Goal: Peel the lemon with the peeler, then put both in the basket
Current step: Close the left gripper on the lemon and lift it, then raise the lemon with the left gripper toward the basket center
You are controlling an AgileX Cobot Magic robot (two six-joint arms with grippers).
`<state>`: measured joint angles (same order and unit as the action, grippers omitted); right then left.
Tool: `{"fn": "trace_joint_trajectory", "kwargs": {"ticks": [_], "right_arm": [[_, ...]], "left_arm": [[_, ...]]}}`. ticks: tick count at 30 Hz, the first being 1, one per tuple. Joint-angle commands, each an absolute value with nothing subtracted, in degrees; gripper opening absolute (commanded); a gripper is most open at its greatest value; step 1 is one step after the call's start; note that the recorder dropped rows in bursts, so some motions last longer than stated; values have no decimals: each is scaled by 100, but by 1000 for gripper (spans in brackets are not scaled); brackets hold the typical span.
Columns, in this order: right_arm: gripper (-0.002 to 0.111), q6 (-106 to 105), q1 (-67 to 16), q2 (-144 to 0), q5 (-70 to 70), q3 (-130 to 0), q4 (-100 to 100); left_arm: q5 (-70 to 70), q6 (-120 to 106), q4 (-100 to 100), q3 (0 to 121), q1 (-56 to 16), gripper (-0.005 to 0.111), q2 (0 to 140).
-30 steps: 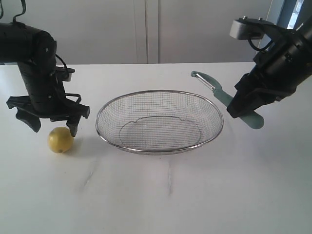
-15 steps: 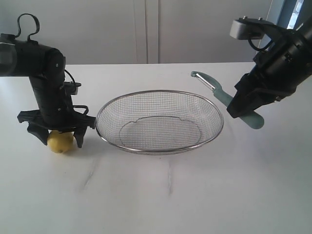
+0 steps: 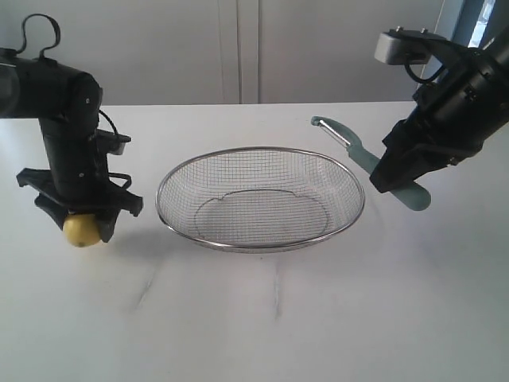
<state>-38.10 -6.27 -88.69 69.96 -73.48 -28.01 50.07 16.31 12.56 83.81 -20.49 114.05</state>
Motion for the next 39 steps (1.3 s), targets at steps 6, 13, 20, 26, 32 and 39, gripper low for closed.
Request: {"fn": "trace_joint_trajectory", "kwargs": {"ticks": [6, 13, 20, 26, 32, 39], "right_arm": [[0, -3869, -623, -8820, 6996, -7325, -2840], [0, -3869, -623, -8820, 6996, -7325, -2840], [0, -3869, -623, -8820, 6996, -7325, -2840], [0, -3869, -623, -8820, 6996, -7325, -2840], [0, -3869, -623, -8820, 6996, -7325, -2840], [0, -3869, -623, -8820, 6996, -7325, -2840]], "left_arm": [[5104, -264, 679, 8287, -2067, 1, 10042], [4568, -1863, -552, 7192, -2067, 1, 8510], [3790, -3392, -1903, 5929, -2067, 1, 7067], [3693, -3490, -2227, 5555, -2067, 1, 6348], [3481, -3561, -2819, 5506, -2067, 1, 6282], [3543, -4856, -3646, 5449, -2067, 1, 6282]]}}
